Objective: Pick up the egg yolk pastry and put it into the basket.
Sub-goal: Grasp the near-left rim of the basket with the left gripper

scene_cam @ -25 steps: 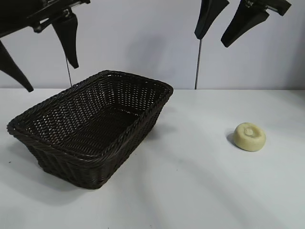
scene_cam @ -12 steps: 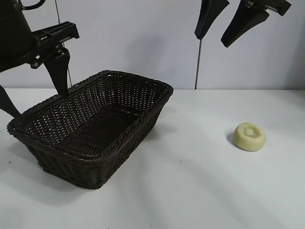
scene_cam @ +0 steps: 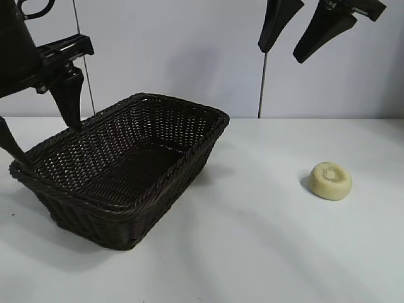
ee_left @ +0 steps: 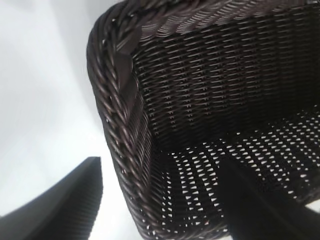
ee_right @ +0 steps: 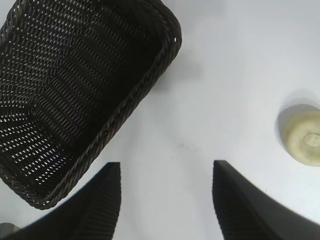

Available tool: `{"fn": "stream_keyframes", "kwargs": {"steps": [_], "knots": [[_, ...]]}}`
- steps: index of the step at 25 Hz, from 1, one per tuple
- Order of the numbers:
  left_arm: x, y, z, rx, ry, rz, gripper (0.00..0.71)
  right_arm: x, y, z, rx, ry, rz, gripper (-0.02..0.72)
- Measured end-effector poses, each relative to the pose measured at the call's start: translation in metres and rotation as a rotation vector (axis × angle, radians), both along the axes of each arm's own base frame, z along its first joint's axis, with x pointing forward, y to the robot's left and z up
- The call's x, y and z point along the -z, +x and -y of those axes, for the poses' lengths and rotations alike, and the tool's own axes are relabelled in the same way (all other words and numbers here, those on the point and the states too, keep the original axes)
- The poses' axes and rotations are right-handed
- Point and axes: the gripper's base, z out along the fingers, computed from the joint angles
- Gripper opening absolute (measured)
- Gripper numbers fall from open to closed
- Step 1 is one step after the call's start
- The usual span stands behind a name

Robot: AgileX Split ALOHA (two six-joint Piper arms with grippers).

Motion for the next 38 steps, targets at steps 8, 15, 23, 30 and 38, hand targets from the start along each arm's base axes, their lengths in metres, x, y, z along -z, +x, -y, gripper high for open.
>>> {"fn": "stream_keyframes", "kwargs": {"steps": [8,15,23,30,38], "knots": [[0.003,0.002,-0.007,0.01,-0.006,-0.011,0.479,0.0,0.0,0.0,0.0,-0.004,0.001,0.403],[0.033,-0.011,-0.008,-0.011,-0.054,-0.045,0.479,0.0,0.0,0.0,0.0,-0.004,0.001,0.403],[0.055,-0.006,-0.004,0.004,-0.091,-0.008,0.479,0.0,0.0,0.0,0.0,-0.004,0.001,0.403],[0.082,0.004,0.001,0.025,-0.074,-0.022,0.479,0.0,0.0,0.001,0.0,-0.011,0.003,0.403],[0.095,0.007,0.003,0.007,-0.078,-0.052,0.408,0.0,0.0,0.001,0.0,-0.016,0.004,0.403]]}}
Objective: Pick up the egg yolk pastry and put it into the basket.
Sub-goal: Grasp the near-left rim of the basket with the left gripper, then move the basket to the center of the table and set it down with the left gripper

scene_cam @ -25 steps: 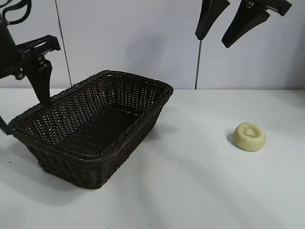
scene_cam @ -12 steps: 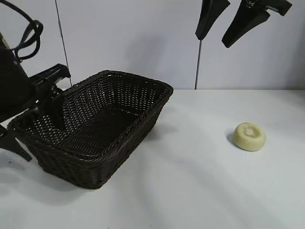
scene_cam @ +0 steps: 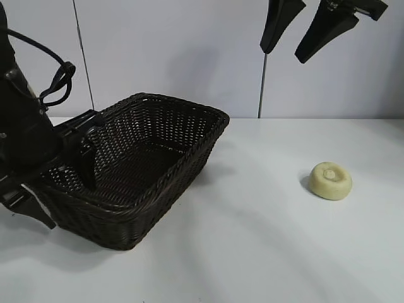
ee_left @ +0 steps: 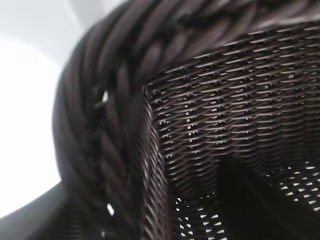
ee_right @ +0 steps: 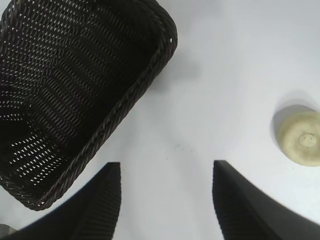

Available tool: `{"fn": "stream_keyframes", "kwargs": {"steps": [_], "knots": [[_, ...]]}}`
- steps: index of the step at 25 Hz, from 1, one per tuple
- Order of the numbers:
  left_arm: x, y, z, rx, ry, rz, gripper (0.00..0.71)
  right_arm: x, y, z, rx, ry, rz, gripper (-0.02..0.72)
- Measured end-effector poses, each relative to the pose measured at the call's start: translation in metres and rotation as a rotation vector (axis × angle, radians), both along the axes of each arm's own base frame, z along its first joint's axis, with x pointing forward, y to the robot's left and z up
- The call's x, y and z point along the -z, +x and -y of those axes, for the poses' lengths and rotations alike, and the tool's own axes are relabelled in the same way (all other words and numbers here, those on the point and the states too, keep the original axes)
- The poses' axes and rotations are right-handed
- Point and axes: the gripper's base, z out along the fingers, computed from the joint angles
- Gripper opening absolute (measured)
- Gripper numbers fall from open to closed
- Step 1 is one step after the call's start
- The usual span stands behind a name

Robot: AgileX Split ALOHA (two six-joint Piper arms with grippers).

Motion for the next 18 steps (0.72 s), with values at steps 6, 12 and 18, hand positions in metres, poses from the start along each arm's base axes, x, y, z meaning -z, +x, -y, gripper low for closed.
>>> {"fn": "stream_keyframes", "kwargs": {"steps": [6,12,18], "knots": [[0.001,-0.001,0.0,-0.002,0.002,-0.017,0.175,0.0,0.0,0.0,0.0,0.0,0.0,0.403],[0.0,0.0,0.0,-0.013,-0.009,-0.003,0.102,0.0,0.0,0.0,0.0,0.0,0.0,0.403],[-0.01,-0.002,-0.001,-0.006,-0.014,0.015,0.101,0.0,0.0,0.0,0.0,0.0,0.0,0.403]]}}
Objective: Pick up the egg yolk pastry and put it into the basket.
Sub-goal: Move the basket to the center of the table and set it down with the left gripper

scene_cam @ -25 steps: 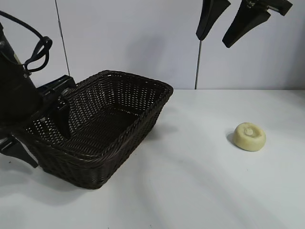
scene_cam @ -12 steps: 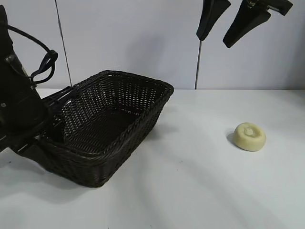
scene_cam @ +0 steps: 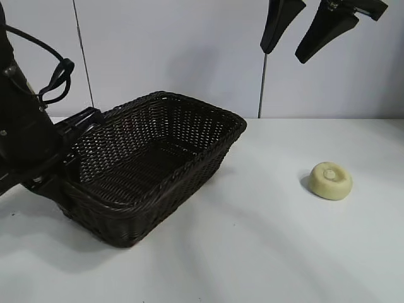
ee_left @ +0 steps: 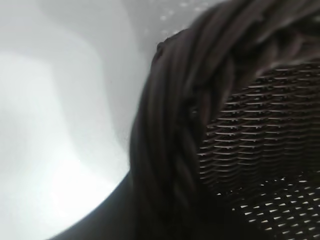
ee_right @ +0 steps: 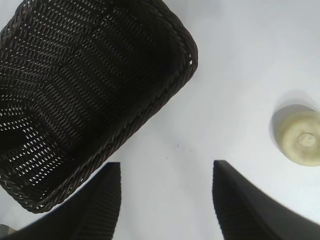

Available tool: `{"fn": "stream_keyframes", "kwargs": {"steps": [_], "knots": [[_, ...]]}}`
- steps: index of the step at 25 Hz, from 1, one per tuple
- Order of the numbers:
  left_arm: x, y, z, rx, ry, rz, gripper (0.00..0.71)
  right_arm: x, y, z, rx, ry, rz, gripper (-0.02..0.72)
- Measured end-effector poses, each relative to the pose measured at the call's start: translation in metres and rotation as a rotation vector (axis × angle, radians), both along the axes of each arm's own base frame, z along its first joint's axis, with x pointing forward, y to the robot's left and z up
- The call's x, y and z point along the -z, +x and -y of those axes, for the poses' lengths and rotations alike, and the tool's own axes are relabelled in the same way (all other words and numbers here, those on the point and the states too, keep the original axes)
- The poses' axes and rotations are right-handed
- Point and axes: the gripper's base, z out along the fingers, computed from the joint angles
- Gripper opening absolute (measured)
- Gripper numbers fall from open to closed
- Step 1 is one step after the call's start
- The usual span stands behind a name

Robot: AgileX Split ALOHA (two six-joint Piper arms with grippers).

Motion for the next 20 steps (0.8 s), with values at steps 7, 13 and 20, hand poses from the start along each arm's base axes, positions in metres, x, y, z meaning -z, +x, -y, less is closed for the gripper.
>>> {"fn": "stream_keyframes", "kwargs": {"steps": [7,13,20], "knots": [[-0.018,0.008,-0.014,0.1,-0.04,-0.008,0.1,0.0,0.0,0.0,0.0,0.0,0.0,0.403],[-0.032,0.021,-0.03,0.279,-0.114,0.034,0.1,0.0,0.0,0.0,0.0,0.0,-0.001,0.403],[-0.049,0.031,-0.032,0.449,-0.089,0.088,0.1,0.0,-0.001,0.0,-0.002,-0.004,-0.006,0.403]]}}
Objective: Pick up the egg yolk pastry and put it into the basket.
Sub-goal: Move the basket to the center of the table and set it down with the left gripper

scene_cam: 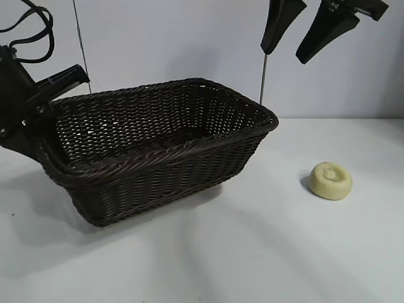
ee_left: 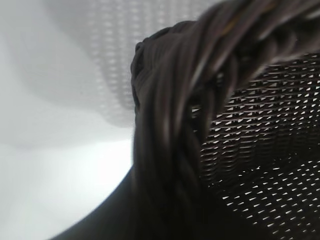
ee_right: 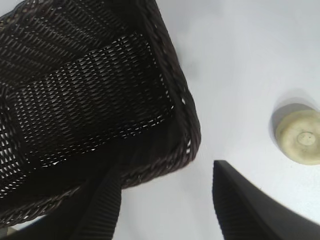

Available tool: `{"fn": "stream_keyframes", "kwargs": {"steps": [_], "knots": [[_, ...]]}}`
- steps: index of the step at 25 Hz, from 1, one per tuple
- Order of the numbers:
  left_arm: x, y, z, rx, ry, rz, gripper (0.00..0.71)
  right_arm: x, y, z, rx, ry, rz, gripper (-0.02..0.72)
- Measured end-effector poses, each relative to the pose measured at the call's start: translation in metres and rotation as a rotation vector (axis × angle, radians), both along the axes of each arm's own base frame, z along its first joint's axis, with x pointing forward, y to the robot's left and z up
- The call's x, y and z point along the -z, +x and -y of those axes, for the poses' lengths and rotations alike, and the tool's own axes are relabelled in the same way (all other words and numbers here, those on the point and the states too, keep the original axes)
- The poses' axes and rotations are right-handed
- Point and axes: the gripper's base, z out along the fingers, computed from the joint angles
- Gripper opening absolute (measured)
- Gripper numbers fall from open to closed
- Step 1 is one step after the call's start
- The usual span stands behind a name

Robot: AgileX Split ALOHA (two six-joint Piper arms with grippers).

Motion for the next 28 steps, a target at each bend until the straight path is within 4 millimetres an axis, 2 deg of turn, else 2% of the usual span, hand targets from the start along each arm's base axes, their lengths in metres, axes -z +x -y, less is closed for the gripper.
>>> {"fn": "stream_keyframes", "kwargs": {"steps": [5,11,17,22,28], "knots": [[-0.005,0.014,0.006,0.156,0.012,-0.007,0.1,0.0,0.0,0.0,0.0,0.0,-0.001,0.403],[-0.009,0.04,0.014,0.354,0.019,0.013,0.1,0.0,0.0,0.0,0.0,0.0,-0.002,0.403],[-0.014,0.062,0.021,0.492,0.02,0.036,0.1,0.0,0.0,0.0,0.0,0.0,-0.002,0.403],[-0.009,0.069,0.022,0.527,0.021,0.037,0.099,0.0,0.0,0.0,0.0,0.0,-0.002,0.403],[0.007,0.07,0.032,0.559,0.02,-0.001,0.099,0.0,0.0,0.0,0.0,-0.001,-0.002,0.403]]}}
